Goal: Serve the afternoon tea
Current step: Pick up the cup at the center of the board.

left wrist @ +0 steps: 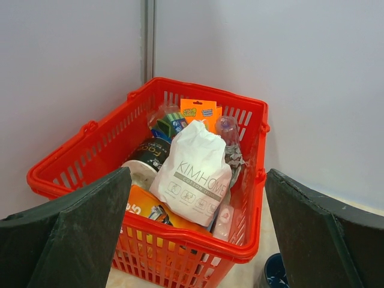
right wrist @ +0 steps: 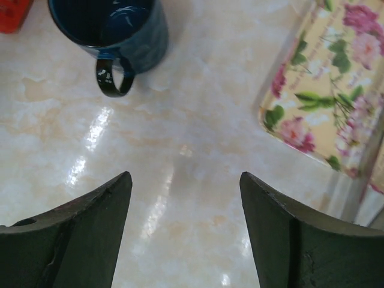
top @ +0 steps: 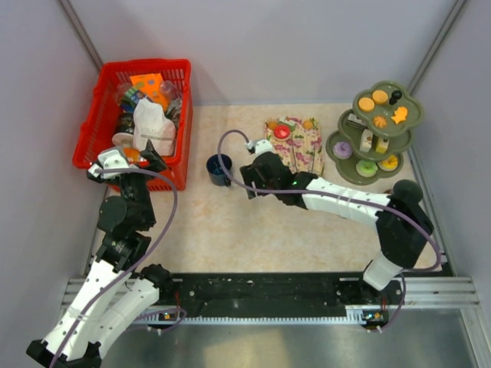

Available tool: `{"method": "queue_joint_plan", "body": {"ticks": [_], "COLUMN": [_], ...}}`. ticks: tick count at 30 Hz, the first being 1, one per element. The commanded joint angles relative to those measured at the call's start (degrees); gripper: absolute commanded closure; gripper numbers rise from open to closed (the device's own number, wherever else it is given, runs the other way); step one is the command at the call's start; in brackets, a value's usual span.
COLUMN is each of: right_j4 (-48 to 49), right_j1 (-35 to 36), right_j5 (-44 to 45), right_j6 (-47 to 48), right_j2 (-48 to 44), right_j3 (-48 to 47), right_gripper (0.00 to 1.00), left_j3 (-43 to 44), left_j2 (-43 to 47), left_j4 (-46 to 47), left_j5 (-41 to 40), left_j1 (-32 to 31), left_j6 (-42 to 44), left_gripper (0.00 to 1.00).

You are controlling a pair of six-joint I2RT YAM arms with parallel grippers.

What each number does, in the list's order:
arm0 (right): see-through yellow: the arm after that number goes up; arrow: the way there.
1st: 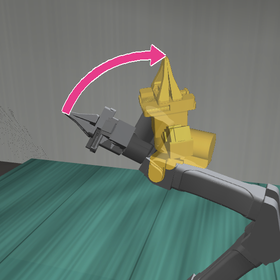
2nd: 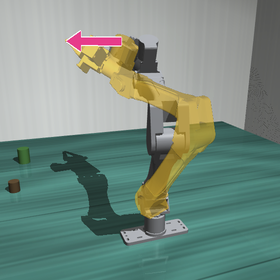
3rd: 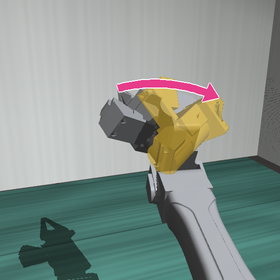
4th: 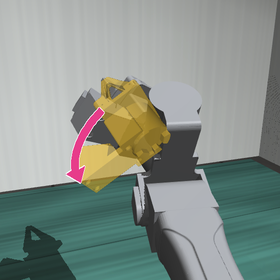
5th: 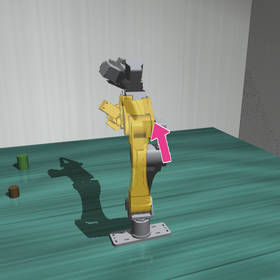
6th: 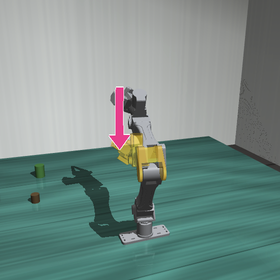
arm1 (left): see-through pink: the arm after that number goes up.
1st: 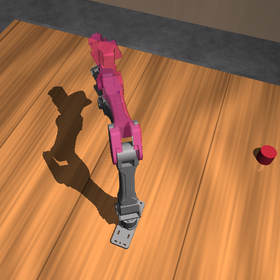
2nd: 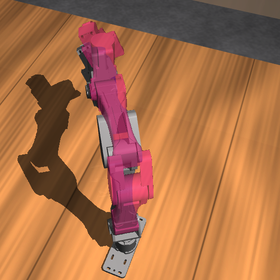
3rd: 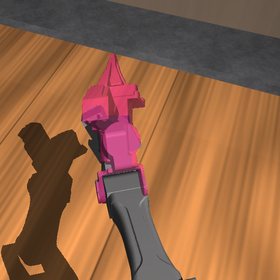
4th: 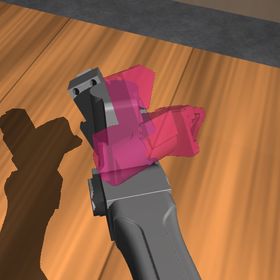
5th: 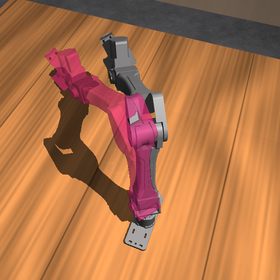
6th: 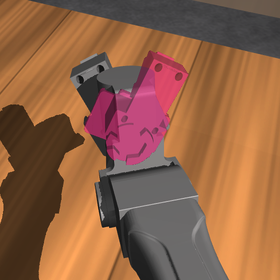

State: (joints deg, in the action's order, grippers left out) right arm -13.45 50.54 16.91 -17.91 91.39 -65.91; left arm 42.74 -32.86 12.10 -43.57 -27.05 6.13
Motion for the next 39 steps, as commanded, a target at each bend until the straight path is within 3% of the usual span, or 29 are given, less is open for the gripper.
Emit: {"method": "queue_joint_plan", "body": {"ticks": [1,8,21,26,31,34,39], "right_j4": [9.4,13.0,17.0,17.0,16.4,15.1,13.6], "right_j1": [3.5,5.4,5.5,5.5,5.5,5.6,5.7], "right_j5": [-0.4,-1.8,4.5,4.7,5.1,4.6,4.5], "right_j6": [3.8,3.5,3.8,4.1,4.3,3.5,1.0], "right_j2": [7.3,17.6,29.6,30.9,30.3,28.1,20.9], "right_j3": [-6.2,-11.7,-20.2,-21.7,-20.8,-17.8,-10.0], "right_gripper": [0.28,0.33,0.51,0.59,0.76,0.86,0.96], "left_j3": [-0.2,-0.1,-0.3,-0.3,-0.4,-0.4,-0.5], "left_j2": [0.5,0.8,0.9,0.9,0.9,1.0,1.0], "left_j4": [3.1,3.1,3.1,3.2,3.3,3.3,3.3], "left_j5": [0.0,0.6,0.8,0.8,0.7,0.7,0.9], "left_j1": [0.1,0.0,0.2,0.1,0.0,0.1,0.0], "left_j6": [0.0,-0.4,-0.5,-0.6,-0.5,-0.4,-0.5], "left_gripper": [0.02,0.02,0.02,0.02,0.02,0.02,0.02]}}
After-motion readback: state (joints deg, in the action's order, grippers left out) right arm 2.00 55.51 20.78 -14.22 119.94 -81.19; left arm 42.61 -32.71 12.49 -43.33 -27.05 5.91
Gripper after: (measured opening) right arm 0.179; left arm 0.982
